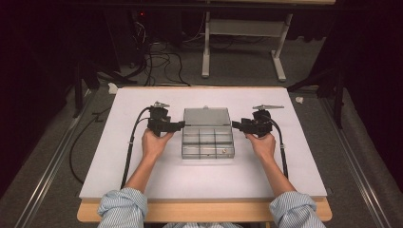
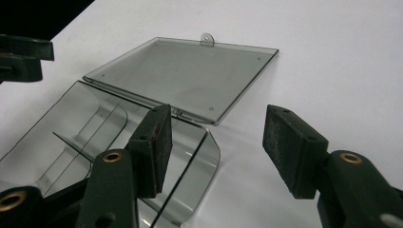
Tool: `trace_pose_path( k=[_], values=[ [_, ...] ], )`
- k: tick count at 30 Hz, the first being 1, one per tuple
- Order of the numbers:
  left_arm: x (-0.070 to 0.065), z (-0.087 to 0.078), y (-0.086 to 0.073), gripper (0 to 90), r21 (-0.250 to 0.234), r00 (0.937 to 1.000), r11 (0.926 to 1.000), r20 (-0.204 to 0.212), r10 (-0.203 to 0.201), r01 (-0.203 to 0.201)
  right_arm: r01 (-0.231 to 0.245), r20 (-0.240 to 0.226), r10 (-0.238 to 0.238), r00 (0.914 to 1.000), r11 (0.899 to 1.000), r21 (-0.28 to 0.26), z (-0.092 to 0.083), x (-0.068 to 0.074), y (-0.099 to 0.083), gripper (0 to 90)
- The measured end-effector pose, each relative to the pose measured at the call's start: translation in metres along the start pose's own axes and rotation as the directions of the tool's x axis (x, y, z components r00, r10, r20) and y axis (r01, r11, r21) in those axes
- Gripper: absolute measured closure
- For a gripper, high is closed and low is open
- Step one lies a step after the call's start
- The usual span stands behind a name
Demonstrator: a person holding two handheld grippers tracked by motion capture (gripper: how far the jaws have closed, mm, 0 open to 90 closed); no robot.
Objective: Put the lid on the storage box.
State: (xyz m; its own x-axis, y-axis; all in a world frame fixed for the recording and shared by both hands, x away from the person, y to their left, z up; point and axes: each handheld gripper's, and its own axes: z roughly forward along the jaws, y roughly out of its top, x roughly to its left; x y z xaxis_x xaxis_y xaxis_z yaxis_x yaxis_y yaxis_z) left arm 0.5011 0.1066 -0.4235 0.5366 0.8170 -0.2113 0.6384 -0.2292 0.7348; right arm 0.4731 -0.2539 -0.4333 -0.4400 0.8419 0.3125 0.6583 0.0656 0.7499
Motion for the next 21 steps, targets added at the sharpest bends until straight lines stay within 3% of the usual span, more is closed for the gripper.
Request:
trace_pose_path(
  k=[14, 21],
  values=[
    [0.002, 0.015, 0.017, 27.5, 0.010, 0.9993, 0.9993, 0.014, -0.036, 0.036, -0.025, -0.026, 0.026, 0.9993, 0.999, 0.038, 0.020, 0.002, 0.014, 42.9],
    [-0.001, 0.024, 0.024, 27.1, 0.038, 0.9996, 0.9989, 0.010, -0.028, 0.027, -0.040, -0.037, 0.042, 0.9985, 0.998, 0.051, 0.031, 0.003, 0.020, 41.7]
  ],
)
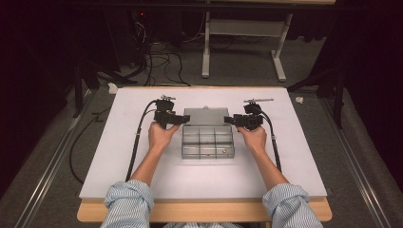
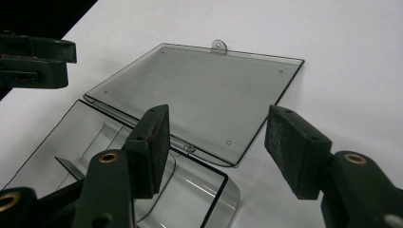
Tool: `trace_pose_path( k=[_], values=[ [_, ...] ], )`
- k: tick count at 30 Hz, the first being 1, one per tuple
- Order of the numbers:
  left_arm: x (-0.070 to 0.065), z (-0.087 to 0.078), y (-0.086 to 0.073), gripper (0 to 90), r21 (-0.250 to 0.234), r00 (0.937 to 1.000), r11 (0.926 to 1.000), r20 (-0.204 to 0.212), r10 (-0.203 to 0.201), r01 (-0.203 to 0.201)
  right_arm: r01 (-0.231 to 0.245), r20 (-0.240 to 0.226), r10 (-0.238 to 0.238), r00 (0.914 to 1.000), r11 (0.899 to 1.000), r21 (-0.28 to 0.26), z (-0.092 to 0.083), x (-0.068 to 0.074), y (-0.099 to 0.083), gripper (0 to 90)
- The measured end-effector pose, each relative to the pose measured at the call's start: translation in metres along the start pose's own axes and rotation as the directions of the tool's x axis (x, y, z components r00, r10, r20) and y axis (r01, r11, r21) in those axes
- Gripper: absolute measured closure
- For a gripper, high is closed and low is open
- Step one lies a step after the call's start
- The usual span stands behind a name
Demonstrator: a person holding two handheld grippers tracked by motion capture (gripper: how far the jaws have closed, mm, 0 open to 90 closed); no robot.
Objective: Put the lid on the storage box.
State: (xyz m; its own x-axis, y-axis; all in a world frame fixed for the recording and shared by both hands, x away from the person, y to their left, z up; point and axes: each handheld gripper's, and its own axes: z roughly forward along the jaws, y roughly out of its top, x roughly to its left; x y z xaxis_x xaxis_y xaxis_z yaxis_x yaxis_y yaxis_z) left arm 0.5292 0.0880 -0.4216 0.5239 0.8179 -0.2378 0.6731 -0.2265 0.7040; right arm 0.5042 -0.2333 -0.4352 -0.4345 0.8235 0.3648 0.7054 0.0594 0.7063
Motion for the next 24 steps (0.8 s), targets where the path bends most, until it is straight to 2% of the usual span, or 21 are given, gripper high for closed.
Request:
trace_pose_path(
  k=[4, 13, 17, 24],
  values=[
    [0.000, 0.005, 0.001, 27.2, -0.004, 0.9997, 0.9998, 0.010, -0.021, 0.022, -0.021, -0.006, 0.021, 0.9998, 1.000, 0.008, 0.004, -0.001, 0.002, 40.4],
    [0.003, 0.015, -0.002, 27.5, 0.022, 0.9991, 0.9990, 0.015, -0.039, 0.039, -0.050, -0.014, 0.050, 0.9986, 0.998, 0.031, 0.014, -0.006, 0.004, 38.8],
    [0.003, 0.020, -0.003, 27.5, 0.032, 0.9987, 0.9983, 0.015, -0.049, 0.048, -0.051, -0.011, 0.051, 0.9986, 0.998, 0.046, 0.018, -0.006, 0.003, 38.2],
    [0.005, 0.028, -0.005, 27.4, 0.047, 0.9960, 0.9958, 0.038, -0.080, 0.078, -0.063, 0.000, 0.063, 0.9980, 0.995, 0.075, 0.023, -0.009, 0.001, 36.8]
  ],
)
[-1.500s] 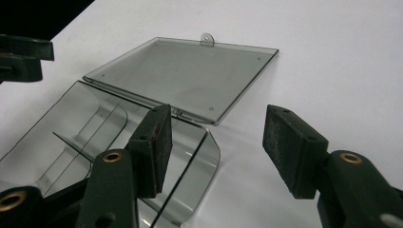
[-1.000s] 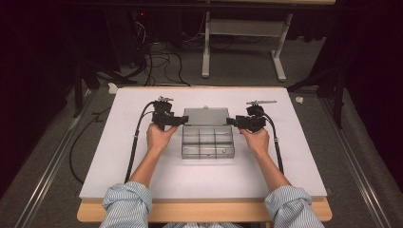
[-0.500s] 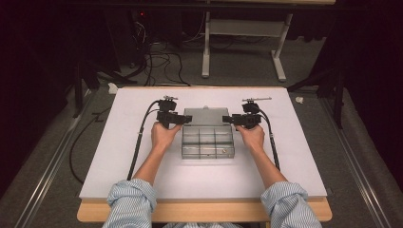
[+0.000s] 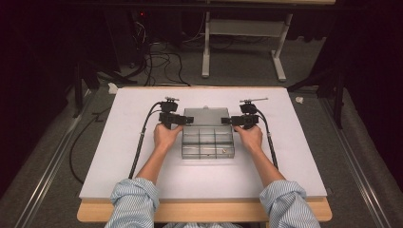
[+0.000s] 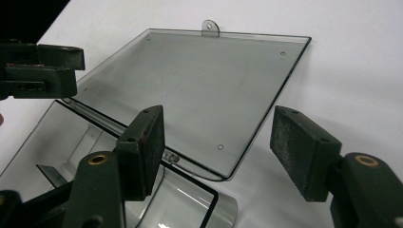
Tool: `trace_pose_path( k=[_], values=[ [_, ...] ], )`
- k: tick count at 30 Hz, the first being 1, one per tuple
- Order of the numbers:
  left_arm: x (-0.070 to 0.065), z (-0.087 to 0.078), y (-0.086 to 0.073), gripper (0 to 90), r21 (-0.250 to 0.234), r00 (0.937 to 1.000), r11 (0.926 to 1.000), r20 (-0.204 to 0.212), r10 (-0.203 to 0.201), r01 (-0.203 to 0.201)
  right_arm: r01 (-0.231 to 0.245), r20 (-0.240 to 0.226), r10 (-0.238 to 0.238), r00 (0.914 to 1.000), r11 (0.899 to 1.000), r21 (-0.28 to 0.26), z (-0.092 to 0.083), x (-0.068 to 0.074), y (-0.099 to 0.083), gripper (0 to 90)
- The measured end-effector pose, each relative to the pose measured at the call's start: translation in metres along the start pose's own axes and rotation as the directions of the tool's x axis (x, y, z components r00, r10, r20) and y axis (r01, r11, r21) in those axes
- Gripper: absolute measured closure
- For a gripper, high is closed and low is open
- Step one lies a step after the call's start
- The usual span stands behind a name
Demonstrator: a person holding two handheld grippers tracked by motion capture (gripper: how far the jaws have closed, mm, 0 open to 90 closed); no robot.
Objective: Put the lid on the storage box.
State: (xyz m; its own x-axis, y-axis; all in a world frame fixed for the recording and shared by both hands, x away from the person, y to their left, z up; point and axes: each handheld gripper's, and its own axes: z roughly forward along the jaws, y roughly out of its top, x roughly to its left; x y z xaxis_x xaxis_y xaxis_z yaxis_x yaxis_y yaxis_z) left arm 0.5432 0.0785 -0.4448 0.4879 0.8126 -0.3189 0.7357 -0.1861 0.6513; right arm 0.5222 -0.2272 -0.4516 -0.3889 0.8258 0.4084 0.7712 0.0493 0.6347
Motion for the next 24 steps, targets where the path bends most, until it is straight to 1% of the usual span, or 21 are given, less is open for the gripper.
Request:
trace_pose_path(
  k=[5, 7, 10, 13, 18, 21, 24],
  values=[
    [0.002, 0.005, -0.001, 27.4, 0.010, 0.9995, 0.9997, 0.020, -0.024, 0.024, -0.019, -0.009, 0.019, 0.9998, 1.000, 0.014, 0.004, -0.003, -0.001, 35.6],
    [0.003, 0.007, -0.001, 27.6, 0.016, 0.9994, 0.9995, 0.023, -0.027, 0.026, -0.028, -0.016, 0.029, 0.9995, 0.999, 0.016, 0.006, -0.004, 0.000, 35.5],
    [0.003, 0.010, -0.002, 27.9, 0.026, 0.9993, 0.9993, 0.025, -0.028, 0.027, -0.028, -0.012, 0.028, 0.9995, 0.999, 0.026, 0.008, -0.004, 0.001, 35.5],
    [0.005, 0.011, -0.002, 30.3, 0.035, 0.9986, 0.9986, 0.034, -0.041, 0.039, -0.027, -0.012, 0.028, 0.9995, 0.999, 0.032, 0.011, -0.003, 0.002, 35.9],
    [0.007, 0.012, -0.002, 30.5, 0.038, 0.9979, 0.9983, 0.045, -0.046, 0.044, -0.030, 0.000, 0.030, 0.9995, 0.998, 0.056, 0.014, -0.003, 0.005, 35.8],
    [0.008, 0.014, -0.001, 30.5, 0.041, 0.9964, 0.9973, 0.056, -0.063, 0.061, -0.036, -0.004, 0.036, 0.9993, 0.998, 0.059, 0.016, -0.004, 0.005, 35.4],
    [0.008, 0.016, -0.001, 30.5, 0.038, 0.9954, 0.9971, 0.067, -0.068, 0.066, -0.037, -0.007, 0.037, 0.9993, 0.997, 0.064, 0.016, -0.005, 0.006, 35.3]
  ],
)
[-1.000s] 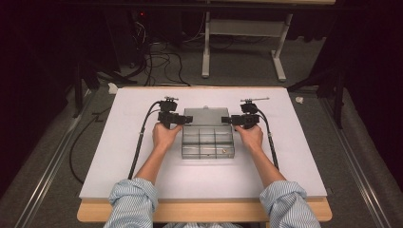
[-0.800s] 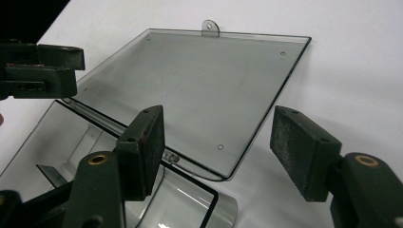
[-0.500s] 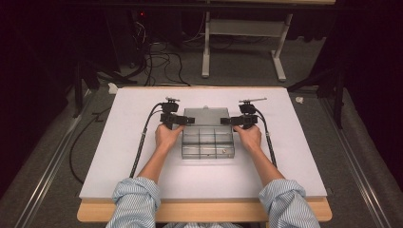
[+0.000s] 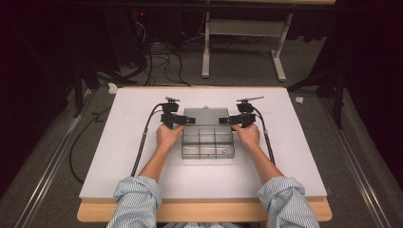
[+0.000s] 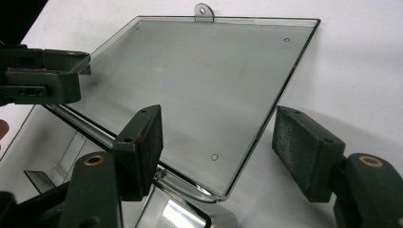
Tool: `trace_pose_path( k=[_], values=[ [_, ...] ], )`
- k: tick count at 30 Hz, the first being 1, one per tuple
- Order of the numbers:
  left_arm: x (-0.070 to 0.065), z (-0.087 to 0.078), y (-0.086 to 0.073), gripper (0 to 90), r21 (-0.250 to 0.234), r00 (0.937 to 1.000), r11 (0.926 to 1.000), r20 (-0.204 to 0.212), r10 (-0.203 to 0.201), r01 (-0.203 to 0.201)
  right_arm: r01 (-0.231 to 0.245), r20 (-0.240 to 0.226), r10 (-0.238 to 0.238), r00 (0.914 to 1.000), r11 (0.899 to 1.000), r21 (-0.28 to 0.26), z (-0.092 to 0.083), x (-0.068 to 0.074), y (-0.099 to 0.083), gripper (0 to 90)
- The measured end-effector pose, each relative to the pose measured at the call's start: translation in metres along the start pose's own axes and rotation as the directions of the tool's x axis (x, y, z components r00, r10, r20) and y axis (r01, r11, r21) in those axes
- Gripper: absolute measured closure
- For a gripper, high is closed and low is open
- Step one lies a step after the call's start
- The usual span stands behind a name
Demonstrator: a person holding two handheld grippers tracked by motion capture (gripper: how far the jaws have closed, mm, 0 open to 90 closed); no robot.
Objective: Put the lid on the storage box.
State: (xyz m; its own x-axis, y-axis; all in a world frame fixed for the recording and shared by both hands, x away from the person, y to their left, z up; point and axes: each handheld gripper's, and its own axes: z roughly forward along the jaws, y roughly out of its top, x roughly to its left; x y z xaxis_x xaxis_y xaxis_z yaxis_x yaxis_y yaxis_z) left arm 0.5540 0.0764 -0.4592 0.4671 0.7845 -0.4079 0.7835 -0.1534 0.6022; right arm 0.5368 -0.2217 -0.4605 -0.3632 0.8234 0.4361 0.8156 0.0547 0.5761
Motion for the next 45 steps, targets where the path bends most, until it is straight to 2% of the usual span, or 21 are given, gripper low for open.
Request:
trace_pose_path(
  k=[5, 14, 16, 17, 19, 20, 31, 39, 45],
  values=[
    [0.003, 0.002, 0.000, 30.4, 0.010, 0.9990, 0.9997, 0.038, -0.024, 0.023, -0.002, -0.001, 0.002, 1.0000, 1.000, 0.004, 0.000, 0.000, 0.000, 35.4],
    [0.003, 0.003, 0.001, 30.2, 0.011, 0.9988, 0.9995, 0.038, -0.029, 0.029, 0.003, 0.007, -0.003, 1.0000, 1.000, 0.009, 0.000, 0.001, 0.001, 35.5],
    [0.004, 0.003, 0.001, 31.6, 0.010, 0.9977, 0.9993, 0.058, -0.036, 0.035, 0.007, 0.010, -0.007, 0.9999, 1.000, 0.010, -0.001, 0.002, 0.001, 36.7],
    [0.002, 0.003, 0.001, 33.0, 0.004, 0.9977, 0.9994, 0.059, -0.034, 0.034, 0.001, -0.008, -0.001, 1.0000, 1.000, 0.008, -0.001, 0.001, 0.001, 38.4],
    [0.000, 0.003, 0.001, 32.3, 0.005, 0.9985, 0.9996, 0.049, -0.027, 0.026, 0.000, -0.015, 0.000, 0.9999, 1.000, 0.008, 0.000, 0.002, 0.002, 38.2],
    [-0.001, 0.003, 0.002, 32.4, -0.003, 0.9989, 0.9998, 0.044, -0.018, 0.018, 0.013, -0.001, -0.013, 0.9999, 1.000, 0.007, -0.001, 0.004, 0.002, 38.3],
    [-0.005, -0.003, 0.002, 35.2, -0.019, 0.9995, 0.9995, 0.018, 0.026, -0.026, 0.063, 0.021, -0.063, 0.9978, 0.998, -0.007, -0.005, 0.009, 0.002, 40.2],
    [-0.008, -0.010, 0.004, 39.2, -0.049, 0.9991, 0.9979, 0.012, 0.041, -0.041, 0.104, 0.041, -0.102, 0.9939, 0.994, -0.032, -0.010, 0.015, 0.003, 41.1],
    [-0.011, -0.016, 0.005, 42.3, -0.067, 0.9977, 0.9954, -0.004, 0.068, -0.068, 0.135, 0.065, -0.132, 0.9892, 0.990, -0.046, -0.014, 0.021, 0.004, 42.1]
  ],
)
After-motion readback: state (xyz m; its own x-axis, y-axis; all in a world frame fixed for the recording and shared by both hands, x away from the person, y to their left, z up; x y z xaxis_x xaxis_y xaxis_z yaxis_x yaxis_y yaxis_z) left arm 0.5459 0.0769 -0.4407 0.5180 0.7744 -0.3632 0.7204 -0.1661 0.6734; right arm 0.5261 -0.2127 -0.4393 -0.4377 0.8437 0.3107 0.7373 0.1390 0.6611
